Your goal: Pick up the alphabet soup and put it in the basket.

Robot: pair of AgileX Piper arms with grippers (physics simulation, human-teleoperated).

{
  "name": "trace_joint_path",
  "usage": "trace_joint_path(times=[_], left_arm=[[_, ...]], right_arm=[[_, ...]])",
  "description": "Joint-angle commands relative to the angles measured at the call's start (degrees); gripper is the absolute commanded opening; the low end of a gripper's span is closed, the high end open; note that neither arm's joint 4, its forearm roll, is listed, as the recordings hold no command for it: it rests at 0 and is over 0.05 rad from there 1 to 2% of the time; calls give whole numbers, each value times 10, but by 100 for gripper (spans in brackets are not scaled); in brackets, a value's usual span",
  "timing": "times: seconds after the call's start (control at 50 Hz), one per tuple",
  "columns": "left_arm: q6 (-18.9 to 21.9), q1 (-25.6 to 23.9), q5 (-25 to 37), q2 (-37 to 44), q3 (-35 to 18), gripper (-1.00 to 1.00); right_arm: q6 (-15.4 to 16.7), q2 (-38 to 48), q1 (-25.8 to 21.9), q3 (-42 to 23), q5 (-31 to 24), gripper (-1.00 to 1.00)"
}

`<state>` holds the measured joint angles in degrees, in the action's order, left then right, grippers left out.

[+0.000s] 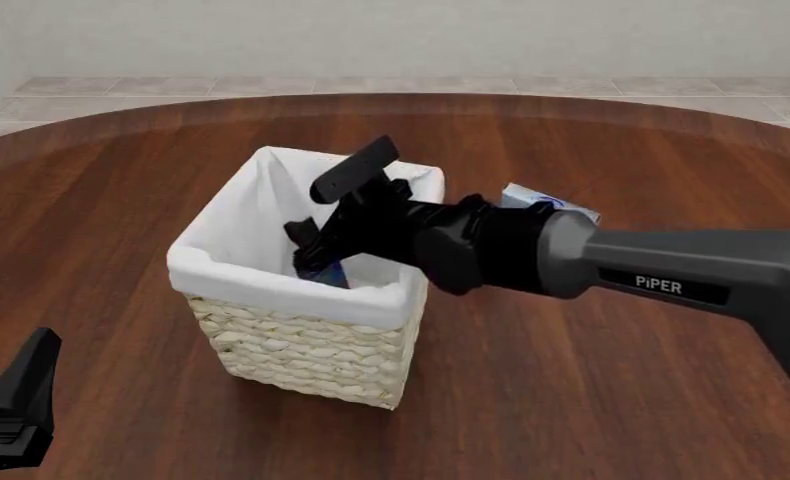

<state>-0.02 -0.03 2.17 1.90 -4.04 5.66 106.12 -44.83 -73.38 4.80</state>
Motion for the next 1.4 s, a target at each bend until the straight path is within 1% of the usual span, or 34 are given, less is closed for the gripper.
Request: trace_joint_path(times=[0.02,0.24,0.54,0.72,0.92,1.2,1.4], left_arm=[[0,0,0,0,0,100],[0,0,0,0,0,100],[0,0,0,0,0,100],[0,0,0,0,0,100],[0,0,0,0,0,100],[0,0,0,0,0,100],[0,0,0,0,0,100]], right_arm=[[-4,-4,2,-2,-2,100],[-4,-14,5,-1,-4,100],[2,-58,12,14,-8,100],[10,-87,13,22,-12,100],[26,-141,18,36,-24,100],[37,-185,14,52,-28,100],[45,-221,20,62,-32,100]])
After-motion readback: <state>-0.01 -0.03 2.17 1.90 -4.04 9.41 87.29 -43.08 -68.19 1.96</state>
